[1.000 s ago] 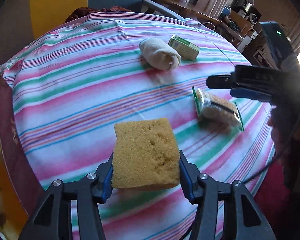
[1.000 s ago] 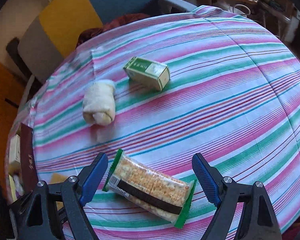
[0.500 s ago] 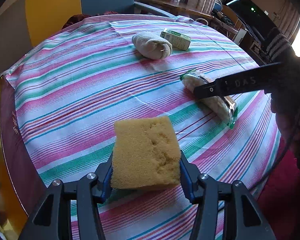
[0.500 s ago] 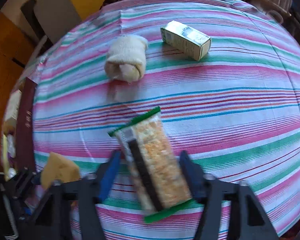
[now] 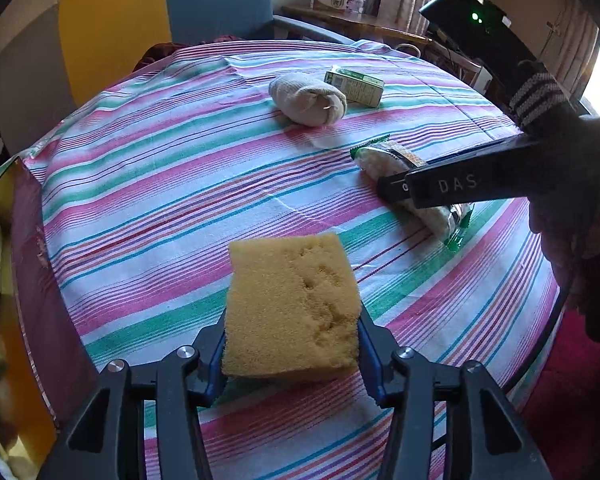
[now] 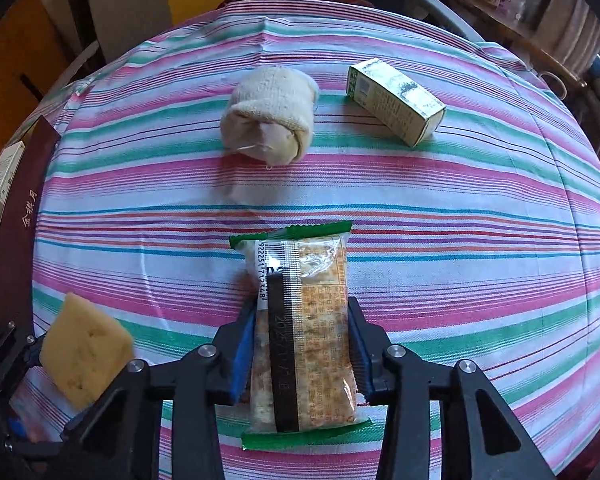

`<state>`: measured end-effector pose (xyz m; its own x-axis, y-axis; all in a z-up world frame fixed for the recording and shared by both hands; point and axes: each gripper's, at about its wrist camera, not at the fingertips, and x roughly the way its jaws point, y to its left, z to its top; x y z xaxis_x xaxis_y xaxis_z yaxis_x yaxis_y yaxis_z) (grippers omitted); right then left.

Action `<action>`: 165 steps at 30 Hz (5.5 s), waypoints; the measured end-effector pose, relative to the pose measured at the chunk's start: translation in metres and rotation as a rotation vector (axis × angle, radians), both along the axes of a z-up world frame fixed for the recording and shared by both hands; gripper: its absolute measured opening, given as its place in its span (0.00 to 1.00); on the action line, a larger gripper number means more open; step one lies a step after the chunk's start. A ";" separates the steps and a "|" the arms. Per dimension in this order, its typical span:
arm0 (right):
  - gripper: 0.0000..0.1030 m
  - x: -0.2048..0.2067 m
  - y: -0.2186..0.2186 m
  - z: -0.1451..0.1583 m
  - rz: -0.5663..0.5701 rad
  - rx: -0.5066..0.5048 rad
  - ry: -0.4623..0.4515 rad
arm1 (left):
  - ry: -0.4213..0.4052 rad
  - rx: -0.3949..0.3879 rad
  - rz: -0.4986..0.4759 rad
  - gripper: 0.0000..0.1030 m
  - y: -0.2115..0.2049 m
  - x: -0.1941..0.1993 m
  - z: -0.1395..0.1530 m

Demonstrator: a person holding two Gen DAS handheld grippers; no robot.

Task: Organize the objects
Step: 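Carry the yellow sponge over the gold tray with the left tool, then lower the sponge into the tray and open the left tool, then carry the cracker bar into the tray and open the right tool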

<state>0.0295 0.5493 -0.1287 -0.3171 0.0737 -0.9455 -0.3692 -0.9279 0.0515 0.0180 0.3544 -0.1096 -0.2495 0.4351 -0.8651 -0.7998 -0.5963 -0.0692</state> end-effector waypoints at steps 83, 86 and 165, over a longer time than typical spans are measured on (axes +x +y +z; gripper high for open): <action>0.41 -0.016 -0.024 -0.011 0.049 0.213 0.072 | -0.009 0.019 0.588 0.62 -0.278 -0.083 0.009; 0.41 -0.015 -0.026 -0.011 0.046 0.205 0.074 | 0.007 0.032 0.586 0.66 -0.279 -0.078 0.012; 0.62 -0.077 -0.304 0.065 0.358 -0.067 0.292 | 0.146 0.149 0.685 0.65 -0.315 -0.058 0.070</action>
